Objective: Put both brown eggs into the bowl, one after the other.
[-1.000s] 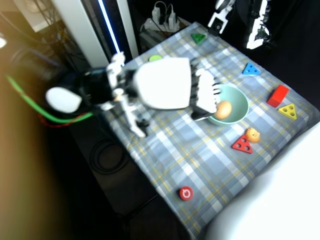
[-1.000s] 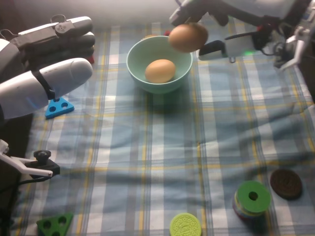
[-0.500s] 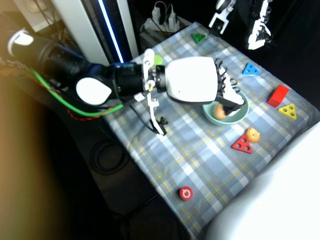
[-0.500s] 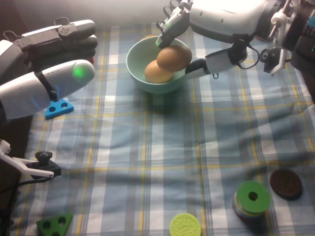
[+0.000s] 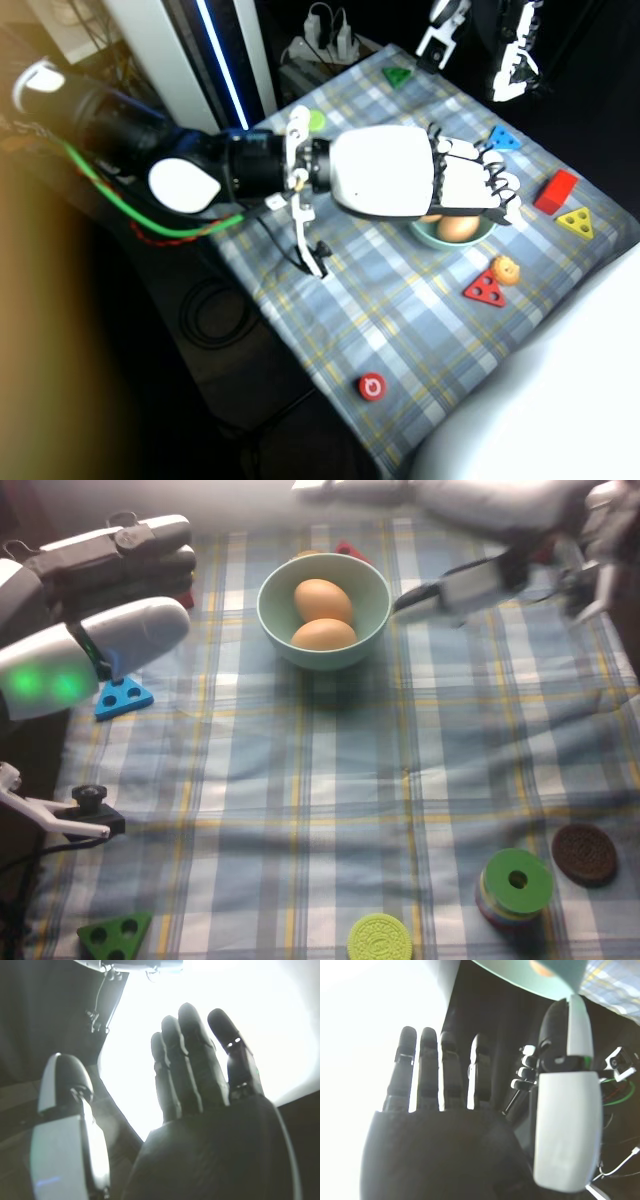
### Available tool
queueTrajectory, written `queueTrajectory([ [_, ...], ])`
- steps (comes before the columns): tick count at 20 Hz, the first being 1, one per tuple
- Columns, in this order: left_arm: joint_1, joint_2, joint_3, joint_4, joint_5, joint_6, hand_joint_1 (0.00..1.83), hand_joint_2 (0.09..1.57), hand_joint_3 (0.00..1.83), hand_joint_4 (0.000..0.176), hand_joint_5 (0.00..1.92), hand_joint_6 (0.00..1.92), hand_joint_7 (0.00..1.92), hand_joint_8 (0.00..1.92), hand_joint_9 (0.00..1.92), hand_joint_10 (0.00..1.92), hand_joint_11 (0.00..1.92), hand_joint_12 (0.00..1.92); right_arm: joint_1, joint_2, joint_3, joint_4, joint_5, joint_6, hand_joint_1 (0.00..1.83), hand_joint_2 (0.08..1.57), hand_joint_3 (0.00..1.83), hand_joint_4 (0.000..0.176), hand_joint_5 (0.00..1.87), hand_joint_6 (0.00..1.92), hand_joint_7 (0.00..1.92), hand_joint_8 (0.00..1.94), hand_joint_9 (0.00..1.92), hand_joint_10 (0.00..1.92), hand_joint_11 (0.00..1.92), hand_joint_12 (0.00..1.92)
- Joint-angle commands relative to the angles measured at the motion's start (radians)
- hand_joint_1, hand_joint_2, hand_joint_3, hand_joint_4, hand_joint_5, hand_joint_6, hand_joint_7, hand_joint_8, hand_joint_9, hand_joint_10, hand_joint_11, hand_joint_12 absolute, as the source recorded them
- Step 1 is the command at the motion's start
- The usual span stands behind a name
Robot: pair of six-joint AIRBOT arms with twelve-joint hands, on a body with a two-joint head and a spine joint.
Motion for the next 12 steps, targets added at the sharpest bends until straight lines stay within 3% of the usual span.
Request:
queueTrajectory([
  [1, -0.012, 0.007, 0.006, 0.014, -0.174, -0.028, 0.75, 0.96, 0.01, 0.000, 0.58, 0.00, 0.65, 0.00, 0.59, 0.00, 0.02, 1.28, -0.024, 0.040, -0.016, 0.078, 0.199, -0.003, 0.92, 0.90, 0.00, 0.144, 0.21, 0.01, 0.31, 0.01, 0.31, 0.02, 0.00, 0.74],
  [3, -0.012, 0.020, 0.003, 0.026, -0.227, -0.049, 0.76, 0.96, 0.00, 0.000, 0.53, 0.00, 0.64, 0.00, 0.61, 0.01, 0.02, 1.26, -0.099, 0.104, -0.064, 0.161, 0.329, -0.003, 0.81, 0.95, 0.01, 0.126, 0.22, 0.00, 0.33, 0.00, 0.33, 0.01, 0.00, 0.77],
  [4, -0.011, 0.025, 0.003, 0.033, -0.249, -0.063, 0.75, 0.96, 0.00, 0.000, 0.48, 0.00, 0.55, 0.00, 0.53, 0.00, 0.02, 1.16, -0.138, 0.131, -0.087, 0.192, 0.388, -0.003, 0.81, 0.97, 0.01, 0.100, 0.23, 0.00, 0.31, 0.00, 0.29, 0.01, 0.00, 0.66],
  [5, -0.011, 0.033, 0.003, 0.047, -0.290, -0.093, 0.75, 0.96, 0.00, 0.000, 0.44, 0.00, 0.52, 0.00, 0.50, 0.00, 0.00, 1.08, -0.197, 0.165, -0.121, 0.239, 0.484, -0.003, 0.78, 0.98, 0.01, 0.110, 0.24, 0.00, 0.31, 0.00, 0.28, 0.01, 0.00, 0.60],
  [6, -0.010, 0.040, 0.004, 0.058, -0.331, -0.113, 0.87, 0.94, 0.00, 0.019, 0.37, 0.00, 0.48, 0.00, 0.45, 0.00, 0.00, 0.96, -0.254, 0.200, -0.158, 0.281, 0.581, -0.003, 0.78, 0.98, 0.00, 0.083, 0.28, 0.00, 0.35, 0.00, 0.31, 0.01, 0.00, 0.63],
  [7, -0.010, 0.047, 0.004, 0.066, -0.362, -0.127, 0.80, 0.95, 0.00, 0.053, 0.25, 0.00, 0.40, 0.00, 0.43, 0.00, 0.00, 0.92, -0.295, 0.221, -0.183, 0.305, 0.650, -0.003, 0.73, 1.06, 0.00, 0.057, 0.30, 0.00, 0.36, 0.00, 0.31, 0.00, 0.00, 0.69],
  [8, -0.011, 0.052, 0.008, 0.072, -0.403, -0.152, 0.77, 0.95, 0.00, 0.038, 0.20, 0.00, 0.39, 0.00, 0.44, 0.00, 0.00, 0.94, -0.343, 0.241, -0.209, 0.329, 0.729, -0.003, 0.64, 1.10, 0.00, 0.039, 0.34, 0.00, 0.41, 0.00, 0.38, 0.01, 0.08, 0.69],
  [9, -0.011, 0.054, 0.017, 0.078, -0.442, -0.190, 0.67, 0.96, 0.00, 0.019, 0.17, 0.00, 0.42, 0.00, 0.47, 0.01, 0.02, 1.07, -0.378, 0.252, -0.233, 0.345, 0.799, -0.003, 0.65, 1.17, 0.01, 0.036, 0.39, 0.00, 0.47, 0.01, 0.46, 0.01, 0.15, 0.71],
  [10, -0.011, 0.053, 0.025, 0.081, -0.482, -0.225, 0.50, 1.08, 0.01, 0.000, 0.10, 0.00, 0.42, 0.00, 0.52, 0.02, 0.06, 1.15, -0.407, 0.263, -0.254, 0.350, 0.860, -0.003, 0.71, 1.30, 0.01, 0.006, 0.40, 0.00, 0.54, 0.01, 0.57, 0.02, 0.23, 0.78],
  [11, -0.018, 0.054, 0.029, 0.088, -0.485, -0.258, 0.24, 1.25, 0.02, 0.000, 0.32, 0.05, 0.38, 0.00, 0.47, 0.00, 0.05, 0.98, -0.425, 0.268, -0.268, 0.348, 0.900, -0.004, 0.59, 1.34, 0.00, 0.015, 0.30, 0.00, 0.54, 0.00, 0.63, 0.02, 0.25, 0.85],
  [12, -0.040, 0.053, 0.035, 0.103, -0.485, -0.259, 0.12, 1.26, 0.00, 0.000, 0.46, 0.09, 0.40, 0.01, 0.39, 0.00, 0.01, 0.80, -0.443, 0.272, -0.282, 0.344, 0.938, -0.005, 0.60, 1.37, 0.00, 0.000, 0.16, 0.00, 0.50, 0.00, 0.60, 0.00, 0.20, 0.91],
])
